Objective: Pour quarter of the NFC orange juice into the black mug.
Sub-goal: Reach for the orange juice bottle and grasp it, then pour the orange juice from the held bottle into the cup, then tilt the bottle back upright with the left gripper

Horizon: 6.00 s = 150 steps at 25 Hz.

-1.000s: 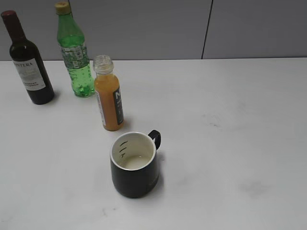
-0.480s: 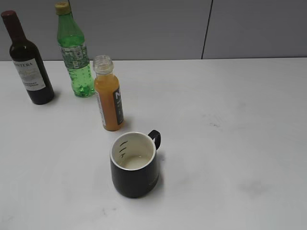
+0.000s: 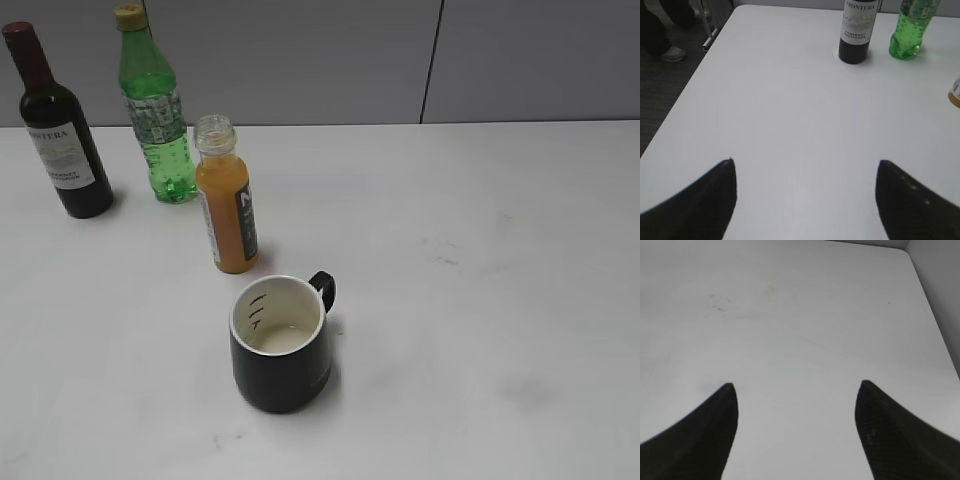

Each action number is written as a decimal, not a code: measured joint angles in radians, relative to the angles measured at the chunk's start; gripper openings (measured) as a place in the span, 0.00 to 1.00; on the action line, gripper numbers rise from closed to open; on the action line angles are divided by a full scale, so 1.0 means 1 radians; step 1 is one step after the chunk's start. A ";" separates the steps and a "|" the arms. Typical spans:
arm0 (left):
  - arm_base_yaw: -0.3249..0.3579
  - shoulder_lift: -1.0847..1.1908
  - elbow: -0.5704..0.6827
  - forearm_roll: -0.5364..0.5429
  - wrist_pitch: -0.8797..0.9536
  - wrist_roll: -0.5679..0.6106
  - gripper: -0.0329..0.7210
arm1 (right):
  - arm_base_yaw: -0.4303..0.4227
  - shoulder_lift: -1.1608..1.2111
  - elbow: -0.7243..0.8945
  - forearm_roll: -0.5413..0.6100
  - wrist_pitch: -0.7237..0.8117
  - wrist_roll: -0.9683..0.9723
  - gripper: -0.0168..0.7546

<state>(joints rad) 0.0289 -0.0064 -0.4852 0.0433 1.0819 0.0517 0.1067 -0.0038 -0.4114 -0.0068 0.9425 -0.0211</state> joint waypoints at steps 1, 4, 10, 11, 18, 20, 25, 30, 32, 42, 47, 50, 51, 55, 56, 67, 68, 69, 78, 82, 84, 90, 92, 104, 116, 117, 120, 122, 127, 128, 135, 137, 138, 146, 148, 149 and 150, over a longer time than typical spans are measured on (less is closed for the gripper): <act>0.000 0.000 0.000 0.000 0.000 -0.002 0.94 | 0.000 0.000 0.000 0.000 0.000 0.000 0.74; 0.000 0.000 0.000 0.000 0.000 0.000 0.94 | 0.000 0.000 0.000 0.000 0.000 0.000 0.74; 0.000 0.000 -0.004 0.000 -0.021 -0.001 0.94 | 0.000 0.000 0.000 0.000 0.000 0.000 0.74; 0.000 0.005 -0.009 0.000 -0.029 -0.001 0.94 | 0.000 0.000 0.000 0.000 0.000 0.000 0.74; 0.000 0.176 -0.013 -0.014 -0.348 -0.001 0.94 | 0.000 0.000 0.000 0.000 0.000 0.000 0.74; 0.000 0.271 -0.013 -0.024 -0.472 0.015 0.94 | 0.000 0.000 0.000 0.000 0.000 0.000 0.74; -0.042 0.493 0.000 -0.073 -0.828 0.087 0.92 | 0.000 0.000 0.000 0.001 0.000 0.000 0.74; -0.138 0.740 0.014 -0.082 -1.147 0.096 0.90 | 0.000 0.000 0.000 0.001 0.000 0.000 0.74; -0.188 0.833 0.015 -0.078 -1.276 0.096 0.87 | 0.000 0.000 0.000 0.007 0.000 0.000 0.74; -0.339 1.301 0.016 0.030 -1.734 -0.013 0.83 | 0.000 0.000 0.000 0.007 0.000 0.000 0.74; -0.341 1.476 0.016 0.149 -1.910 -0.103 0.83 | 0.000 0.000 0.000 0.007 0.000 0.000 0.74; -0.342 1.557 0.015 0.191 -1.961 -0.114 0.83 | 0.000 0.000 0.000 0.007 0.000 0.000 0.74; -0.342 1.578 0.015 0.215 -1.983 -0.121 0.83 | 0.000 0.000 0.000 0.007 0.000 0.000 0.74; -0.342 1.639 0.014 0.316 -2.044 -0.130 0.84 | 0.000 0.000 0.000 0.007 0.000 0.000 0.74; -0.342 1.653 0.014 0.327 -2.053 -0.130 0.86 | 0.000 0.000 0.000 0.007 0.000 0.000 0.74; -0.342 1.757 0.014 0.300 -2.084 -0.133 0.96 | 0.000 0.000 0.000 0.007 0.000 0.000 0.74; -0.342 1.757 0.014 0.297 -2.086 -0.133 0.96 | 0.000 0.000 0.000 0.007 0.000 0.000 0.74; -0.342 1.757 0.014 0.291 -2.088 -0.133 0.96 | 0.000 0.000 0.000 0.007 0.000 0.000 0.74; -0.342 1.857 -0.016 0.271 -2.151 -0.133 0.96 | 0.000 0.000 0.000 0.007 0.000 0.000 0.74; -0.342 1.935 -0.062 0.289 -2.179 -0.133 0.96 | 0.000 0.000 0.000 0.007 0.000 0.000 0.74; -0.342 1.971 -0.092 0.293 -2.180 -0.133 0.96 | 0.000 0.000 0.000 0.007 0.000 0.000 0.74; -0.342 2.062 -0.188 0.320 -2.178 -0.133 0.96 | 0.000 0.000 0.000 0.007 0.000 -0.001 0.74; -0.342 2.088 -0.215 0.332 -2.178 -0.133 0.96 | 0.000 0.000 0.000 0.007 -0.001 -0.001 0.74; -0.342 2.215 -0.337 0.380 -2.179 -0.125 0.95 | 0.000 0.000 0.000 0.007 -0.001 -0.001 0.74; -0.342 2.283 -0.417 0.419 -2.200 -0.107 0.88 | 0.000 0.000 0.000 0.007 0.000 -0.001 0.74; -0.342 2.283 -0.419 0.421 -2.201 -0.107 0.86 | 0.000 0.000 0.000 0.007 0.000 -0.001 0.74; -0.342 2.283 -0.421 0.432 -2.201 -0.106 0.73 | 0.000 0.000 0.000 0.007 0.000 -0.001 0.74; -0.342 2.283 -0.423 0.435 -2.201 -0.104 0.67 | 0.000 0.000 0.000 0.007 0.000 -0.001 0.74; -0.342 2.283 -0.423 0.438 -2.201 -0.102 0.67 | 0.000 0.000 0.000 0.007 0.000 -0.001 0.74; -0.342 2.283 -0.423 0.438 -2.201 -0.102 0.67 | 0.000 0.000 0.000 0.007 0.000 -0.001 0.74; -0.342 2.292 -0.423 0.441 -2.226 -0.102 0.67 | 0.000 0.000 0.000 0.007 0.000 -0.001 0.74; -0.342 2.292 -0.422 0.442 -2.236 -0.102 0.67 | 0.000 0.000 0.000 0.007 0.000 -0.001 0.74; -0.340 2.292 -0.416 0.442 -2.242 -0.102 0.67 | 0.000 0.000 0.000 0.007 0.000 -0.001 0.74; -0.280 2.208 -0.291 0.440 -2.246 -0.057 0.67 | 0.000 0.000 0.000 0.007 0.000 -0.001 0.74; -0.268 2.158 -0.246 0.439 -2.246 -0.033 0.67 | 0.000 0.000 0.000 0.007 0.000 -0.001 0.74; -0.265 2.142 -0.230 0.439 -2.247 -0.013 0.67 | 0.000 0.000 0.000 0.007 0.000 -0.001 0.74; -0.265 2.125 -0.211 0.442 -2.247 0.009 0.67 | 0.000 0.000 0.000 0.007 0.000 -0.001 0.74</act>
<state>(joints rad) -0.2358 2.1188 -0.6959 0.4854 -1.1653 0.0605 0.1067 -0.0038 -0.4114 0.0000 0.9424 -0.0222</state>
